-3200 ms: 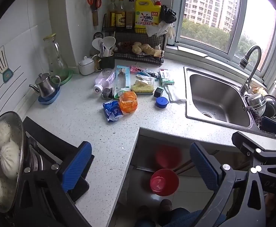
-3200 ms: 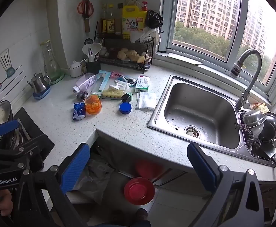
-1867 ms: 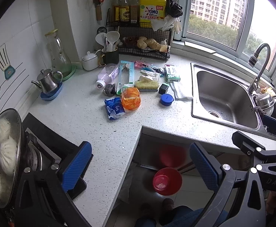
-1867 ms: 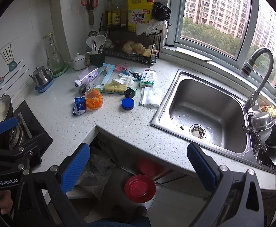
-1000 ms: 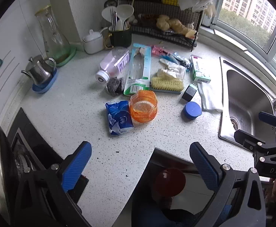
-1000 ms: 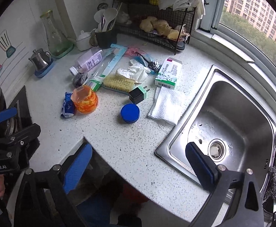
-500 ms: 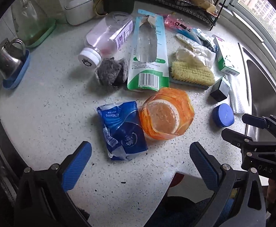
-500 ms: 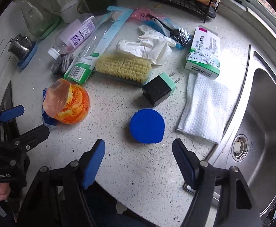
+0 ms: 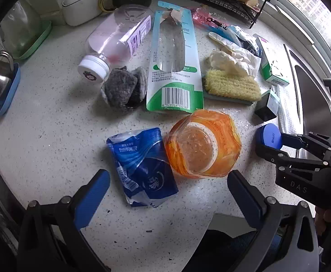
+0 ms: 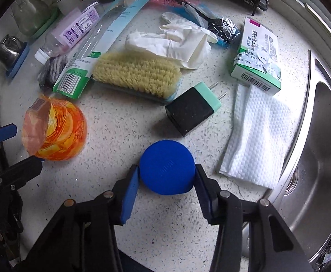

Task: Collect trash
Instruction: 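Grasp the orange plastic cup with the left tool while the right tool grasps the blue cap, then carry the orange cup and blue cap down over the red bin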

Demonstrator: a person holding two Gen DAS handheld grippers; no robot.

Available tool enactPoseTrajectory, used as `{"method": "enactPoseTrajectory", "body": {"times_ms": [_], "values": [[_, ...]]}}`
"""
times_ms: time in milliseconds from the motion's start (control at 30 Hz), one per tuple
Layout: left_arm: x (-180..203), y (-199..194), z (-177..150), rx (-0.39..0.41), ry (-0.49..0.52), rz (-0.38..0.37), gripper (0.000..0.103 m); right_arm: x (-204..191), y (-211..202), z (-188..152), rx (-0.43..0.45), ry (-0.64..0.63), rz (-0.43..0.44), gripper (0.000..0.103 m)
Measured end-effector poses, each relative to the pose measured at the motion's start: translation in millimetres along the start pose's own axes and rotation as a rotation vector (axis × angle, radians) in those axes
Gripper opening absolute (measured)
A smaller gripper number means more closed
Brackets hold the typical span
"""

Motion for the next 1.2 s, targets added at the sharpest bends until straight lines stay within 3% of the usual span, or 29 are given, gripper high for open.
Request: {"method": "enactPoseTrajectory", "body": {"times_ms": [267,533,700,767,867,1033,1200], "values": [[17,8,20,-0.002,0.053,0.017,0.103,-3,-6,-3,0.01,0.044,0.034,0.043],[28,23,33,-0.019,0.083,0.044,0.102,40,-31,-21,0.049,0.096,0.032,0.043],[34,36,49,-0.053,0.049,-0.001,0.086,61,-51,-27,0.069,0.143,0.026,0.043],[32,42,52,-0.058,0.032,-0.001,0.085,66,-59,-31,0.08,0.15,0.022,0.043],[31,46,54,-0.053,0.029,-0.005,0.081,62,-66,-33,0.101,0.15,0.009,0.043],[34,43,64,-0.052,0.059,0.009,0.065,52,-72,-36,0.131,0.154,0.001,0.043],[46,37,63,-0.038,0.071,0.016,0.065,49,-79,-40,0.142,0.159,0.01,0.043]]}}
Point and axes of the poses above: each gripper's, at about its wrist camera, not at the fingertips, and y roughly the way its jaws point, x to its right, z to its top, the point moved 3 cm from there along y, roughly the way its jaws point, and after that the axes turned 14 degrees about y, right-handed, at the moved point
